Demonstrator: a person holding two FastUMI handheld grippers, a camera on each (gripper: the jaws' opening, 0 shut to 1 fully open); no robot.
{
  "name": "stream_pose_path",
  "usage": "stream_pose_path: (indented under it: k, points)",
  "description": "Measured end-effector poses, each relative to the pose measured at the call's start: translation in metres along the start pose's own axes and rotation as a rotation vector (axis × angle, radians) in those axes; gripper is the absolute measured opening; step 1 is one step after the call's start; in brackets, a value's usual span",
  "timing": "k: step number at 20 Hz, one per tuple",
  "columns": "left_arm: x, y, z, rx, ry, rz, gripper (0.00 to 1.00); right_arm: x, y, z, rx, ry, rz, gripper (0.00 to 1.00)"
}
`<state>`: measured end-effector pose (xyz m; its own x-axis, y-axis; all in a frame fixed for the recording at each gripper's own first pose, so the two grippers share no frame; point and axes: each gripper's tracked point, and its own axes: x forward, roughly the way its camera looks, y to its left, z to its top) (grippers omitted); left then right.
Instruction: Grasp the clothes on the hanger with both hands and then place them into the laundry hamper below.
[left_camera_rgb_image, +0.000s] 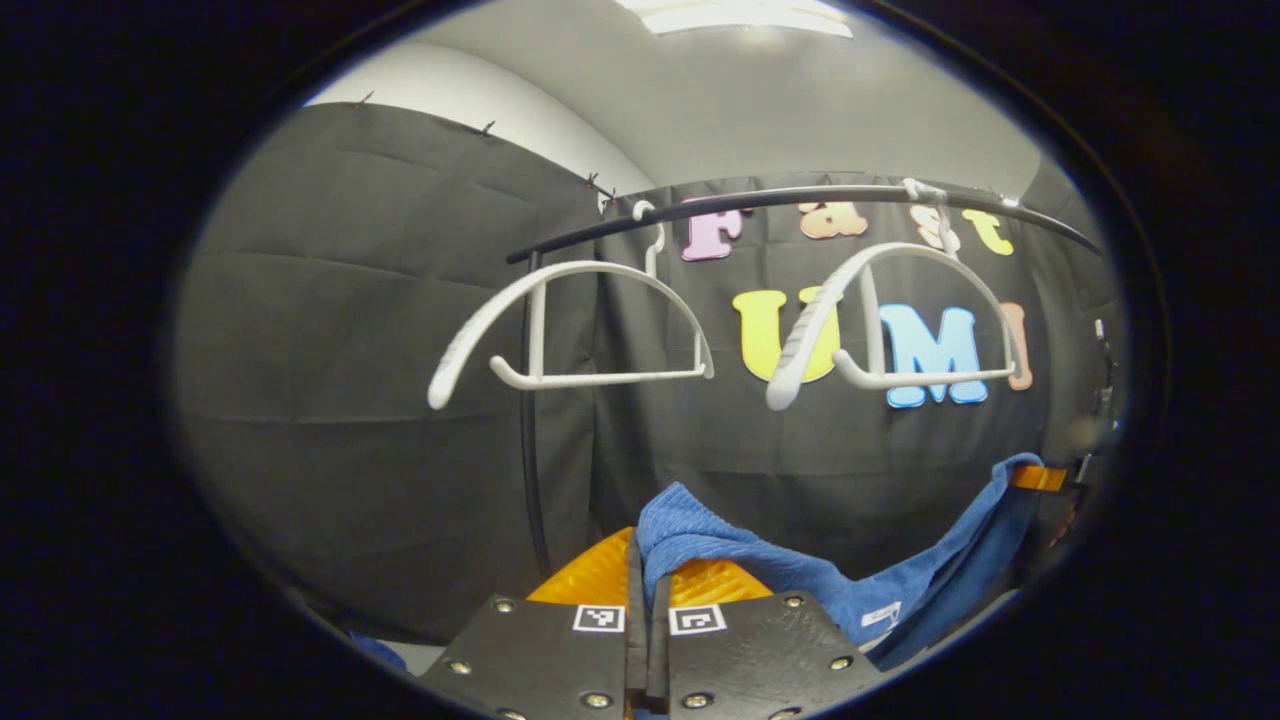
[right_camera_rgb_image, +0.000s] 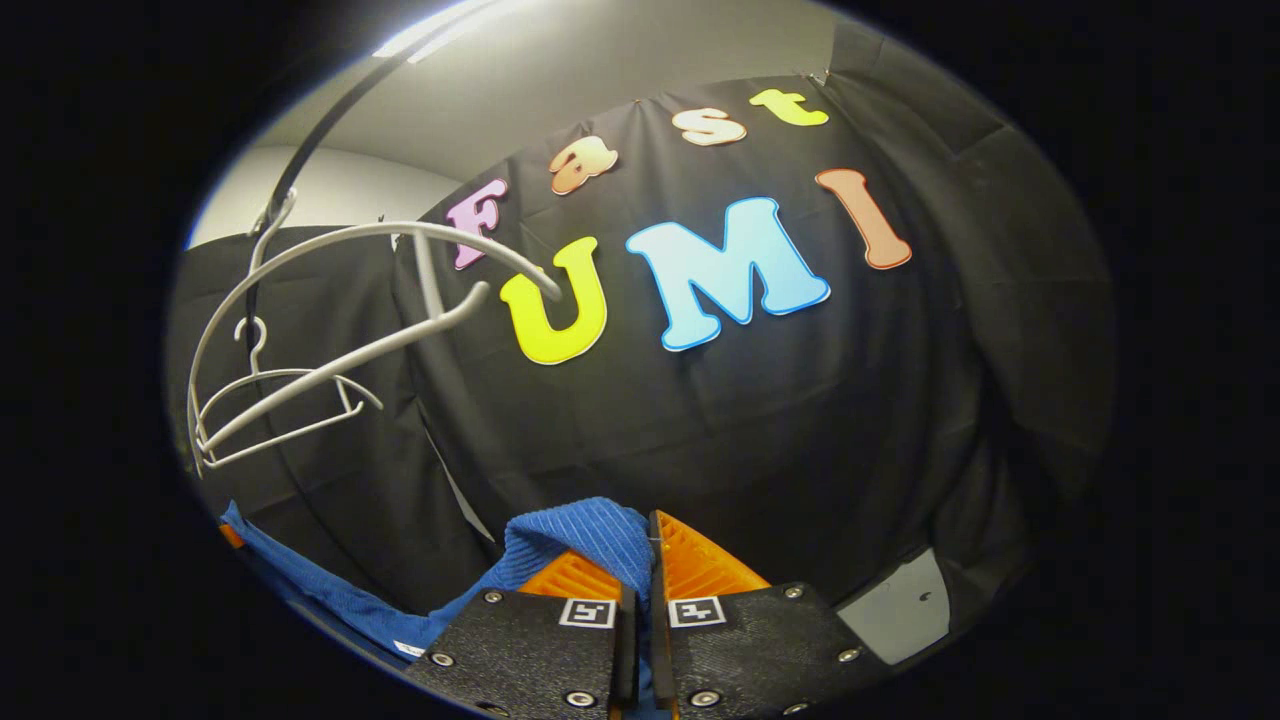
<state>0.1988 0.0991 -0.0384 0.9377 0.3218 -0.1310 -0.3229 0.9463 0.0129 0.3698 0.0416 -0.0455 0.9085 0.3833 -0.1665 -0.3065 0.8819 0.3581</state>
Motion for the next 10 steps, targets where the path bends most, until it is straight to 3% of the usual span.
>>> stream_pose_path:
  k: [9,10]
  points:
    - [-0.069,-0.014,0.048,-0.037,-0.077,-0.147,0.01,-0.096,0.072,0.016,-0.077,-0.044,0.077,0.05]
    - [-0.077,-0.016,0.051,-0.036,-0.083,-0.168,0.06,-0.108,0.08,0.016,-0.076,-0.048,0.085,0.04]
